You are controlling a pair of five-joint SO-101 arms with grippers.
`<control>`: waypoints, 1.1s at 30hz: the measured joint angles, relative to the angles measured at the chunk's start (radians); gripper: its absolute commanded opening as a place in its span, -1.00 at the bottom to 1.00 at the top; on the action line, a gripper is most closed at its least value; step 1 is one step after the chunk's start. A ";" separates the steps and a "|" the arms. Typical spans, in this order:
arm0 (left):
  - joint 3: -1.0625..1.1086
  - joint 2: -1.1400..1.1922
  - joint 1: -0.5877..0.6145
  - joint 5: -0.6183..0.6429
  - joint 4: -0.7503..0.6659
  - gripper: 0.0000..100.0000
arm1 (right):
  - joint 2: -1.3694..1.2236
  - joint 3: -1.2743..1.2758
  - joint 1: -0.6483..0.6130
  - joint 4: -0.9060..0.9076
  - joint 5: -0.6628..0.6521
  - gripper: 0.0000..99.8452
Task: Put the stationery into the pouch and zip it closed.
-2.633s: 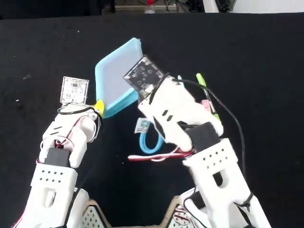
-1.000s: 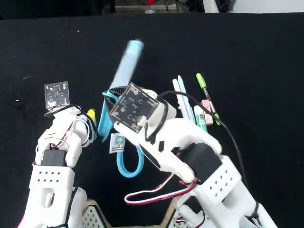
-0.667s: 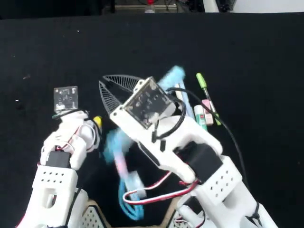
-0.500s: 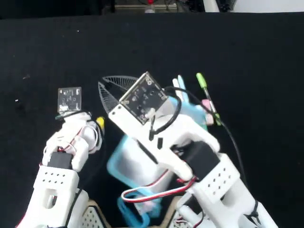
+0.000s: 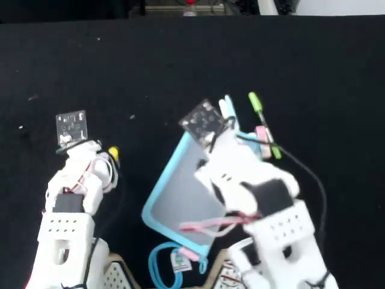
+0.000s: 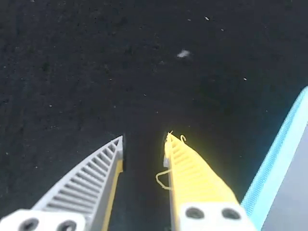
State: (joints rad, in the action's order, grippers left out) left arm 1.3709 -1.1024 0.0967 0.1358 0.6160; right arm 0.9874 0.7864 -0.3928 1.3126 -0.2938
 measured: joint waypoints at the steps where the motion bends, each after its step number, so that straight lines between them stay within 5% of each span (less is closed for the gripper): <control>1: 0.000 0.000 0.003 0.000 0.000 -0.71 | -0.018 0.038 0.043 -0.009 -0.009 -0.72; 15: 0.000 0.000 0.012 0.000 0.000 -0.71 | -0.463 0.011 0.325 0.063 0.064 -0.72; 26: 0.000 0.000 0.012 0.000 0.000 -0.71 | -0.485 0.051 0.391 0.112 -0.523 -0.72; 33: 0.000 0.000 0.012 0.000 0.000 -0.71 | -0.535 0.265 0.393 -0.212 -0.598 -0.72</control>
State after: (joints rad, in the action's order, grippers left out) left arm 1.3709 -1.1024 0.1089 0.1358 0.6160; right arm 0.4519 1.0518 0.0000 1.1009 -0.8922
